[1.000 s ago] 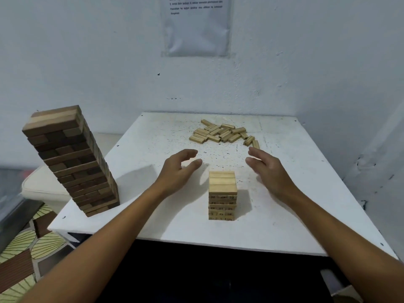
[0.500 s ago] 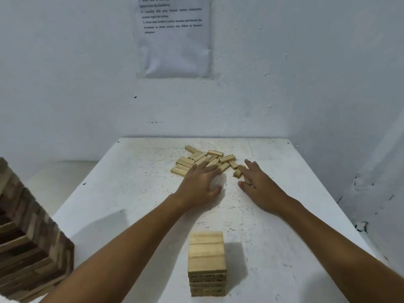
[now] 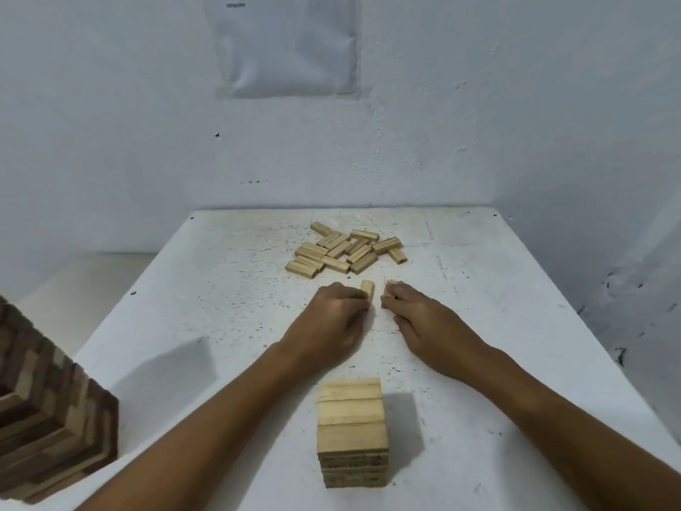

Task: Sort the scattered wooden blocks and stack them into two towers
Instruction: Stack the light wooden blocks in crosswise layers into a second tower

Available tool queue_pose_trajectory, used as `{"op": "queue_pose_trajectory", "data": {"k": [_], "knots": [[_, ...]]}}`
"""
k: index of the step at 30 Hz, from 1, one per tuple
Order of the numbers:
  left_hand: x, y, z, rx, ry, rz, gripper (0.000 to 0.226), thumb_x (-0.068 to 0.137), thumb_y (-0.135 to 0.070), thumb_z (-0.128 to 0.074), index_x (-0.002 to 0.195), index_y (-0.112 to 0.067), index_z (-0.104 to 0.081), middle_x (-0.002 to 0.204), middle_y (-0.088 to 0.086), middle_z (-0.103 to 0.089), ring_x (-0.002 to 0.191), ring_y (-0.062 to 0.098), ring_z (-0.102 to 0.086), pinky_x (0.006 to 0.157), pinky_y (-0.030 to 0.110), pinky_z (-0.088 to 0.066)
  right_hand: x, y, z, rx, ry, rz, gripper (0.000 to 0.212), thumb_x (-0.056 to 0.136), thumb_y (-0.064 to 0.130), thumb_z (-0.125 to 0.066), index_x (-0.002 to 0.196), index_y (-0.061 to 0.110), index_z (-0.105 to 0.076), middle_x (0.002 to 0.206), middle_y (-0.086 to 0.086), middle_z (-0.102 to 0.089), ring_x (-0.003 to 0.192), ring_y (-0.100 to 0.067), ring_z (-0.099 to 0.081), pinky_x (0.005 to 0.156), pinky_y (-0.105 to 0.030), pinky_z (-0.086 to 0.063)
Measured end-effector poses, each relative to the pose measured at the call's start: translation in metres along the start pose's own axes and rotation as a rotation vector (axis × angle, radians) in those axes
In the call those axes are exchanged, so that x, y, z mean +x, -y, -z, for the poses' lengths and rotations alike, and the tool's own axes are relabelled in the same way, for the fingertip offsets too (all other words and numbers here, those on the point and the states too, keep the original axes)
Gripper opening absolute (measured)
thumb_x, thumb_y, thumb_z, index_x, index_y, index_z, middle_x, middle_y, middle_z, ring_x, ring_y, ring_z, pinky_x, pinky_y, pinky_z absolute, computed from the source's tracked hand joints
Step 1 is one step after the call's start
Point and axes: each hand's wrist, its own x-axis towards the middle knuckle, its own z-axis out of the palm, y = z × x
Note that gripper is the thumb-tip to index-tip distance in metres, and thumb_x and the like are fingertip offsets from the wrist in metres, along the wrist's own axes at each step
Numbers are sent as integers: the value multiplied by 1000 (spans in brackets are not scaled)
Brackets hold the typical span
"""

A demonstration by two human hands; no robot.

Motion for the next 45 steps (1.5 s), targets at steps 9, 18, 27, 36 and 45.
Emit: {"op": "queue_pose_trajectory", "data": {"k": [9,18,27,36,45], "knots": [[-17,0,19,-239,-37,164,19,73,-15,-78,91,-13,-77,90,-3,-71,81,3,-63,72,15,-51,5,21,-3,252,-17,15,39,93,16,-60,132,14,-59,150,-3,-42,139,-16,-38,111,-28,-32],[-2,-7,12,-213,62,357,34,78,-35,-78,107,-17,-75,106,-2,-57,100,13,-54,82,29,-47,15,-4,20,298,135,-78,49,86,9,-67,132,22,-59,144,5,-49,126,-2,-46,90,-1,-33],[6,3,18,-208,167,301,27,81,-22,-76,107,-17,-76,121,2,-65,109,9,-57,80,7,-37,18,-2,21,393,94,-35,31,82,10,-72,109,26,-71,138,7,-52,125,-6,-50,104,-27,-40],[10,12,27,-354,231,405,61,66,-28,-89,117,-24,-56,109,-6,-60,90,5,-59,64,10,-42,22,-1,23,535,138,-78,68,78,-2,-65,131,36,-48,128,11,-60,116,14,-50,82,-4,-43],[22,7,29,-415,292,430,63,62,-22,-91,103,-28,-44,115,-7,-63,86,13,-60,64,15,-47,21,-7,18,469,59,-168,96,73,20,-82,147,42,-25,129,4,-57,123,-12,-50,95,-28,-41]]}}
